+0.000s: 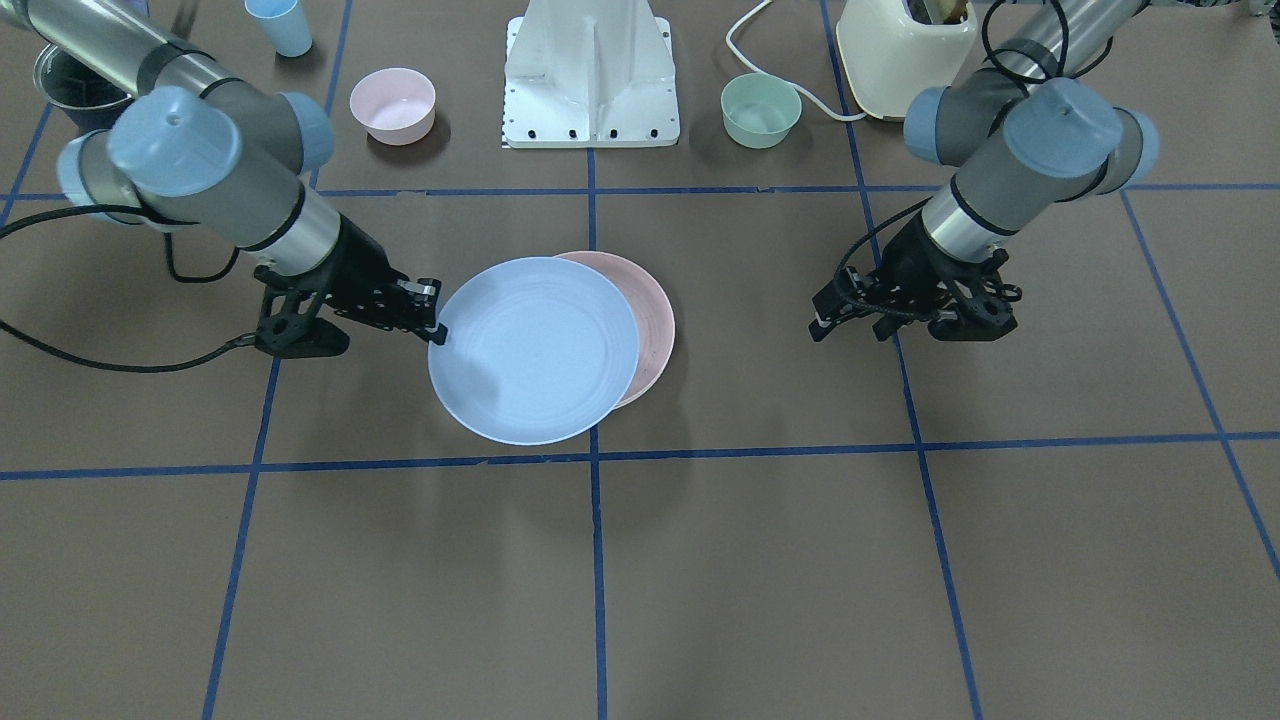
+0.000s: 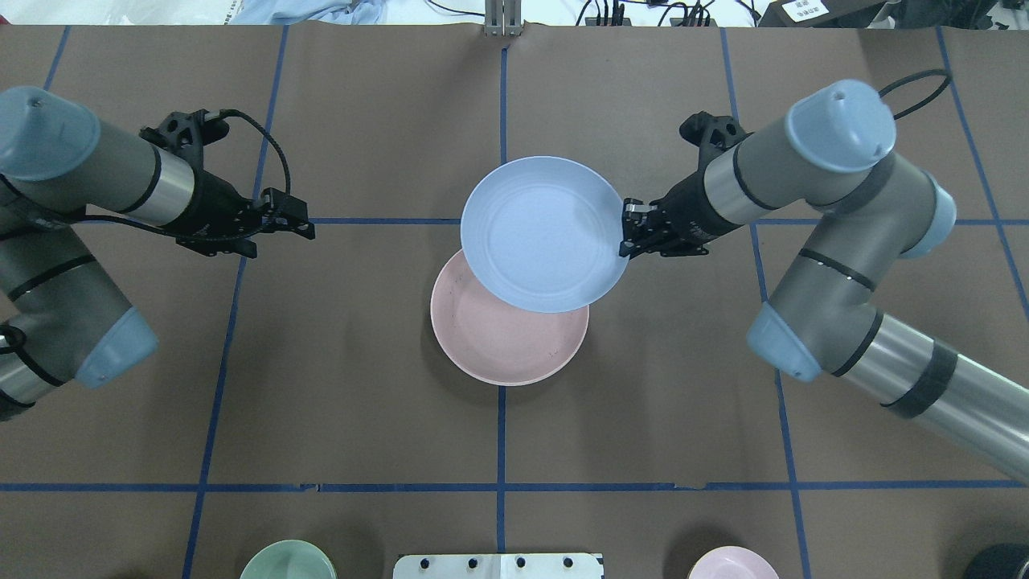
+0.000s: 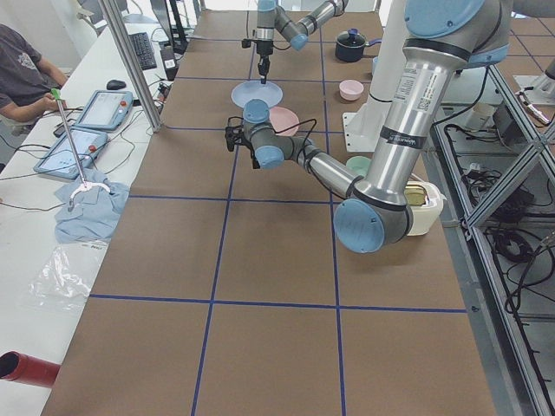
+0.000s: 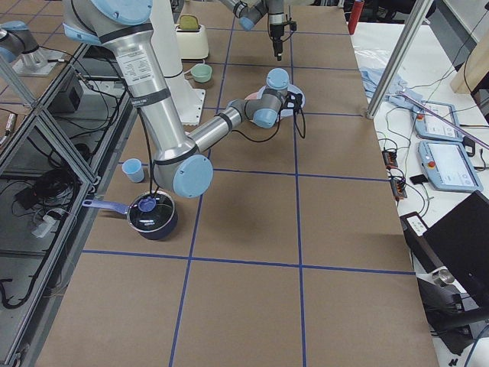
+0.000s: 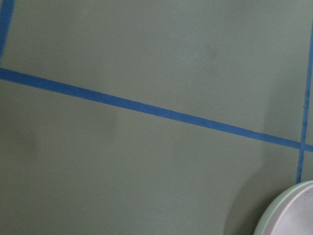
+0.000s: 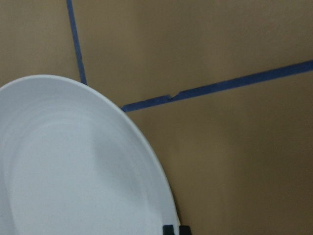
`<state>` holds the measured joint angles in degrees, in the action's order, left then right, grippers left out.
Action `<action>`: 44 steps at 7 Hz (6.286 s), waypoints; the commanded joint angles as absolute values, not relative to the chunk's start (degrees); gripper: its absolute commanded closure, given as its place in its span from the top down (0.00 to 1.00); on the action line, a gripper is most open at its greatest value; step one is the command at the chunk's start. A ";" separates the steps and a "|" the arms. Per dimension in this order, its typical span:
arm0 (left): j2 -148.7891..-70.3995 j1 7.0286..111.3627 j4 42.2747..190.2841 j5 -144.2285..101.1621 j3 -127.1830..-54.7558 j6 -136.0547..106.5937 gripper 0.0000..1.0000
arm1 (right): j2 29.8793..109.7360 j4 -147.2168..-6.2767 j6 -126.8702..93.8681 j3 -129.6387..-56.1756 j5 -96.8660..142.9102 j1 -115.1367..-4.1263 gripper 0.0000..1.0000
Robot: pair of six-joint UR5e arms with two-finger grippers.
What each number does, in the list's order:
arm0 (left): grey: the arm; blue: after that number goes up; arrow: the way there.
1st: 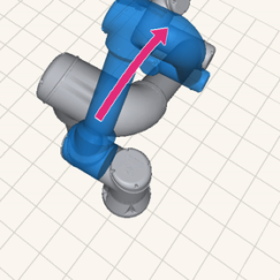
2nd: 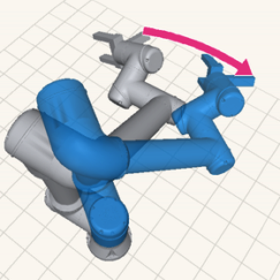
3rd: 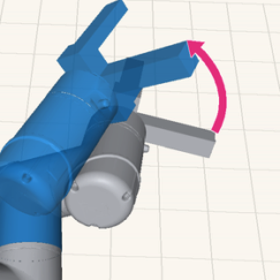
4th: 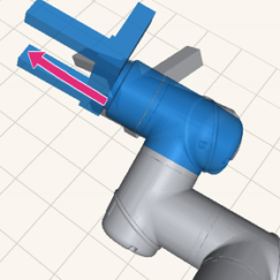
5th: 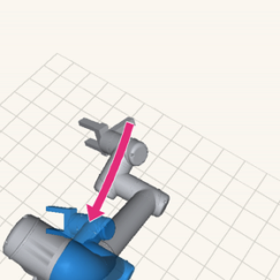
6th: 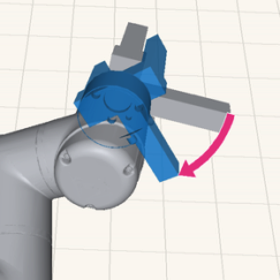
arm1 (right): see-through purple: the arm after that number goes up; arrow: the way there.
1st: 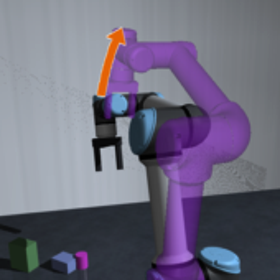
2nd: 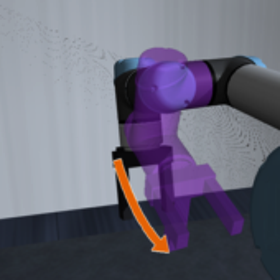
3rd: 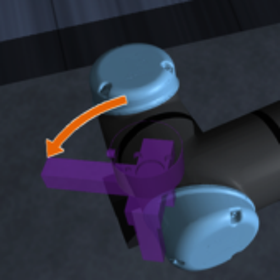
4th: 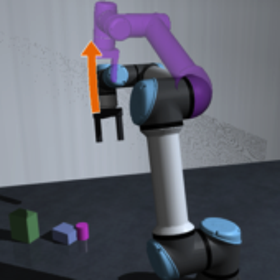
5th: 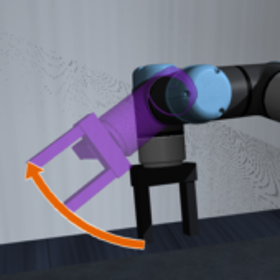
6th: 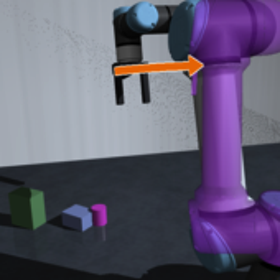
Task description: Stack three plates with pink and blue
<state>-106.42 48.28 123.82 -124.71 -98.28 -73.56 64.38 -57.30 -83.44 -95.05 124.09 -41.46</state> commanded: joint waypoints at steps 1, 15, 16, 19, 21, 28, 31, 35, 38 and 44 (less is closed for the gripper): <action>-103.19 51.58 123.57 -126.56 -99.32 -69.18 1.00 | 62.40 -59.50 -85.25 -94.83 120.76 -36.75 0.00; -99.68 58.85 120.43 -128.49 -99.49 -54.39 1.00 | 67.74 -66.52 -73.90 -97.64 121.45 -46.55 1.00; -97.75 62.89 118.32 -128.50 -99.41 -46.40 1.00 | 71.24 -68.62 -65.65 -98.43 124.68 -51.19 1.00; -92.03 75.72 111.82 -127.62 -98.27 -18.82 1.00 | 85.12 -69.08 -39.39 -97.91 128.39 -61.66 1.00; -88.61 83.55 111.01 -127.18 -96.69 -6.10 1.00 | 92.34 -69.52 -23.71 -97.30 133.13 -70.01 1.00; -84.11 86.92 110.75 -125.59 -92.73 0.70 1.00 | 98.87 -71.98 -12.48 -95.10 136.50 -81.83 1.00; -84.29 87.01 96.29 -125.95 -99.29 0.44 1.00 | 98.27 -78.97 -12.75 -96.06 133.51 -86.56 1.00; -83.67 87.01 92.02 -129.37 -101.08 1.32 1.00 | 98.44 -87.08 -11.87 -100.26 132.11 -87.71 1.00; -83.67 87.01 92.11 -129.37 -101.16 1.32 1.00 | 98.88 -97.87 -4.44 -105.55 130.16 -92.70 1.00; -83.67 87.01 92.02 -129.37 -101.78 1.32 1.00 | 101.95 -97.82 -1.32 -105.38 136.67 -94.92 1.00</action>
